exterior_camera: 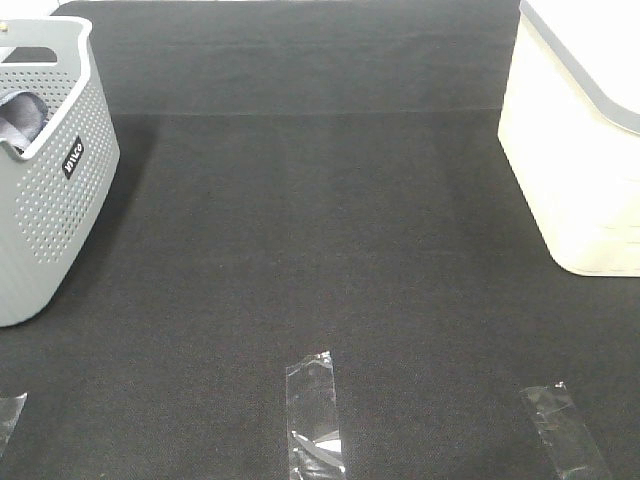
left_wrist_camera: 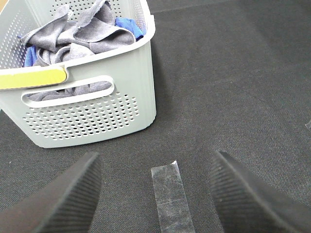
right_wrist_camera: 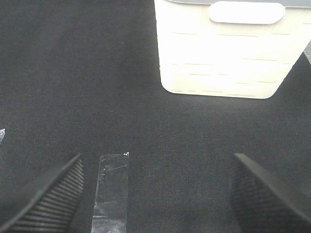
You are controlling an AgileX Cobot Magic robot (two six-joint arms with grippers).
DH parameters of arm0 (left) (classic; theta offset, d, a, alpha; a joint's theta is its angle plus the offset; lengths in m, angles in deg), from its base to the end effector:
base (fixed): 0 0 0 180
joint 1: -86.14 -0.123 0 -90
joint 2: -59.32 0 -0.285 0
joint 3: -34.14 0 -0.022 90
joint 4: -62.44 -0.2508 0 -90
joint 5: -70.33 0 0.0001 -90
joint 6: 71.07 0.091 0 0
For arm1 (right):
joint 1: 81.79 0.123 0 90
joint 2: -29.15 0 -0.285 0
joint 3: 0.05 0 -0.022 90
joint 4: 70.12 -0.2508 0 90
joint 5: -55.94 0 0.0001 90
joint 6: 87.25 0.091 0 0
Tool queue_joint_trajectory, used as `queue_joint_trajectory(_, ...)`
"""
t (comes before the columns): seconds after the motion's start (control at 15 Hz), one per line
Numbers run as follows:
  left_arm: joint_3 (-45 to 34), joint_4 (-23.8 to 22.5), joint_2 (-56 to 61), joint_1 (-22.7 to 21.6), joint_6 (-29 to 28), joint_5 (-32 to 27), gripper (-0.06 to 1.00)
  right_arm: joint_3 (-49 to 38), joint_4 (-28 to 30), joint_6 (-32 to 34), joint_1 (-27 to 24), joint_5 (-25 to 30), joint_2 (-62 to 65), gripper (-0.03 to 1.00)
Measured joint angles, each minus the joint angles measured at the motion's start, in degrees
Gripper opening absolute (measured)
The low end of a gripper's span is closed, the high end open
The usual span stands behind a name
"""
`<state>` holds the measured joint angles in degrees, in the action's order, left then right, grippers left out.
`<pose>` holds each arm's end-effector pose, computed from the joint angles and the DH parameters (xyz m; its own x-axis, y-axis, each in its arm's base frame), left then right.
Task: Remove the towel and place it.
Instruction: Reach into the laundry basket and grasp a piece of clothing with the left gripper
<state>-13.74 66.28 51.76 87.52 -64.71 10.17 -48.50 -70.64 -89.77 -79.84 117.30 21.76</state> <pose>-0.0067 -0.0051 0.2816 -0.4239 0.0876 -0.9015 0.1096 0.9930 0.0450 -0.0066 0.0005 0.2770 -0.4548 -0.0551 -0.8889 -0.0592 0.9977 -0.0316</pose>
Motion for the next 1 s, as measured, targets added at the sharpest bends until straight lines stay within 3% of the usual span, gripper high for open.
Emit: queue_joint_trajectory(1.0,0.0,0.0,0.0,0.0,0.0,0.0,0.62,0.0,0.0,0.0,0.0,0.0,0.0,0.76)
